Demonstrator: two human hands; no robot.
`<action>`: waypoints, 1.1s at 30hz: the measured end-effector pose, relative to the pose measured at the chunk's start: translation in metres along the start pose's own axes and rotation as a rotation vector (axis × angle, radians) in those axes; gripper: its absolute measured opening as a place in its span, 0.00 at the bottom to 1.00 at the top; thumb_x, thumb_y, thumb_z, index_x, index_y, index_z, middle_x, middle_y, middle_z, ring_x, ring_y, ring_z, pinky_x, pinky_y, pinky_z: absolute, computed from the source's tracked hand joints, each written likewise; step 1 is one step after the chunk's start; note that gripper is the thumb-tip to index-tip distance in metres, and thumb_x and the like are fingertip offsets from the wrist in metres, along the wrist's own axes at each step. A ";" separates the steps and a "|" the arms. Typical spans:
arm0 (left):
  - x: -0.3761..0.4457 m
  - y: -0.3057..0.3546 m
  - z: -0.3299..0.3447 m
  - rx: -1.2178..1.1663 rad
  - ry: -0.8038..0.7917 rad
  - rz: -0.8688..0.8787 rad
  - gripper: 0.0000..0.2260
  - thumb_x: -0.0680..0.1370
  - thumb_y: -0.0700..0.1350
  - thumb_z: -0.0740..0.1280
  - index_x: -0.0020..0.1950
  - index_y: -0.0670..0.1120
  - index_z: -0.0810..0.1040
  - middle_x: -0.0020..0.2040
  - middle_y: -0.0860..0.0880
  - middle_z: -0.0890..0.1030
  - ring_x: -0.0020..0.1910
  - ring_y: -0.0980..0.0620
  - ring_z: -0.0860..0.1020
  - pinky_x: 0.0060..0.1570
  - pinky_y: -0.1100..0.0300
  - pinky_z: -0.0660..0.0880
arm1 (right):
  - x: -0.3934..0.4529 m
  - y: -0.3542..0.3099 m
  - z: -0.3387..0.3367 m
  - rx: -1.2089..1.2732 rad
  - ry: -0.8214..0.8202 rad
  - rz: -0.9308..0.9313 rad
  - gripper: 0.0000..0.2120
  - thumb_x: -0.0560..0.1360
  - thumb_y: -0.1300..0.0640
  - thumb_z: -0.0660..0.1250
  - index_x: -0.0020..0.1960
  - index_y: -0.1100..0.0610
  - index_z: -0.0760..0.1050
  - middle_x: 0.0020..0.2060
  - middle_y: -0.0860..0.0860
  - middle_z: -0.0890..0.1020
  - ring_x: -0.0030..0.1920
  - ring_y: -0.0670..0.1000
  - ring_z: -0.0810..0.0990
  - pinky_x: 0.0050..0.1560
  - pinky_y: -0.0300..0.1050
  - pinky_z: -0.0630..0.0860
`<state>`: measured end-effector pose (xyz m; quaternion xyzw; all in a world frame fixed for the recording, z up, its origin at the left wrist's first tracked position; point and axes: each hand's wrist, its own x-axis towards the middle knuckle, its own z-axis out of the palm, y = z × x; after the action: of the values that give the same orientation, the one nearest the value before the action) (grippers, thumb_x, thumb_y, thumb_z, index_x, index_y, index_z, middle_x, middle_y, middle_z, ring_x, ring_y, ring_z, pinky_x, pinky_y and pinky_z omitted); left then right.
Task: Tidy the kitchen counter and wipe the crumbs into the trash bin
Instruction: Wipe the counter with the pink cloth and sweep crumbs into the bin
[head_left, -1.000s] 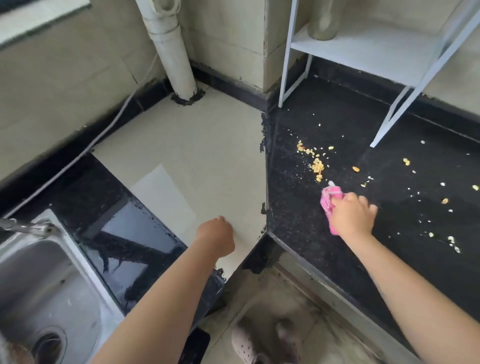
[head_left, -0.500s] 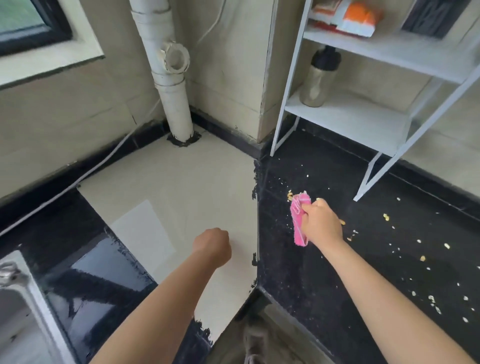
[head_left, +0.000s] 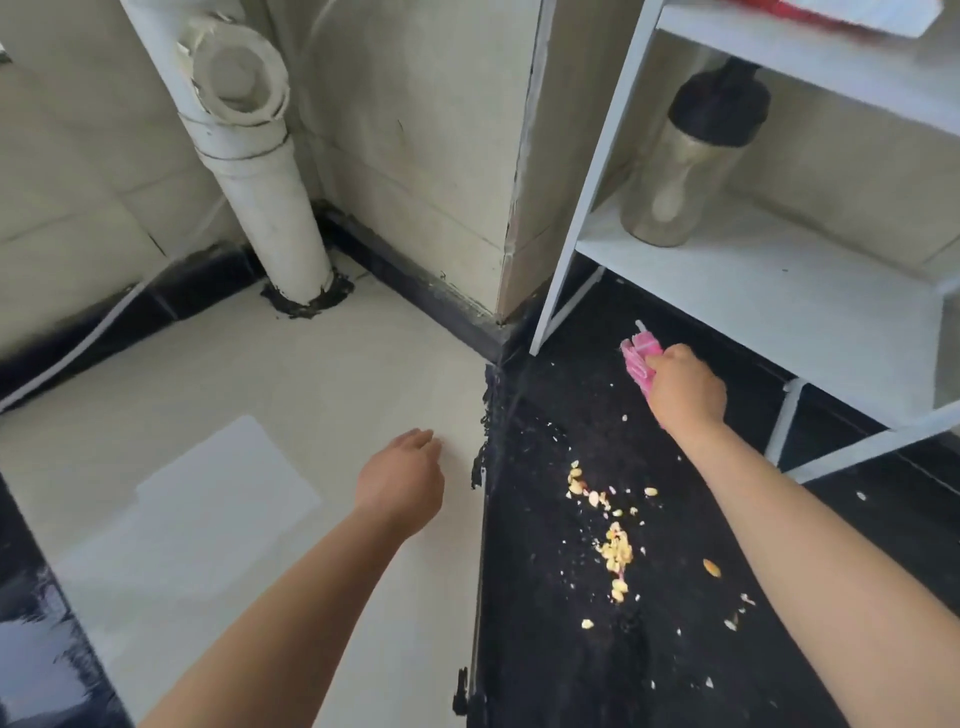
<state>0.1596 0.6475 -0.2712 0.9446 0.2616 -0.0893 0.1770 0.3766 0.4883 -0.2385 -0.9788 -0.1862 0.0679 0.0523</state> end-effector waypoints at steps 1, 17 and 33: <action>0.006 -0.004 0.003 -0.015 0.037 -0.005 0.21 0.82 0.40 0.50 0.75 0.45 0.61 0.77 0.51 0.59 0.76 0.53 0.55 0.72 0.61 0.57 | 0.011 0.001 0.007 0.003 -0.003 0.012 0.14 0.78 0.63 0.56 0.62 0.64 0.70 0.57 0.61 0.74 0.58 0.62 0.73 0.54 0.52 0.71; 0.027 -0.019 0.020 0.186 0.233 0.146 0.16 0.71 0.44 0.54 0.28 0.44 0.77 0.30 0.51 0.77 0.31 0.55 0.80 0.17 0.68 0.64 | -0.062 -0.003 0.047 0.178 -0.140 -0.504 0.18 0.75 0.69 0.59 0.58 0.55 0.79 0.56 0.52 0.81 0.55 0.59 0.75 0.56 0.52 0.74; 0.031 -0.028 0.028 0.248 0.260 0.151 0.16 0.70 0.44 0.54 0.26 0.42 0.75 0.27 0.49 0.75 0.22 0.51 0.76 0.33 0.76 0.44 | 0.067 0.023 0.042 0.171 0.085 0.486 0.19 0.79 0.57 0.55 0.65 0.67 0.68 0.66 0.63 0.70 0.68 0.62 0.65 0.65 0.56 0.65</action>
<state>0.1684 0.6738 -0.3128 0.9797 0.1974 0.0157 0.0303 0.4400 0.4949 -0.2900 -0.9888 0.0632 0.0528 0.1248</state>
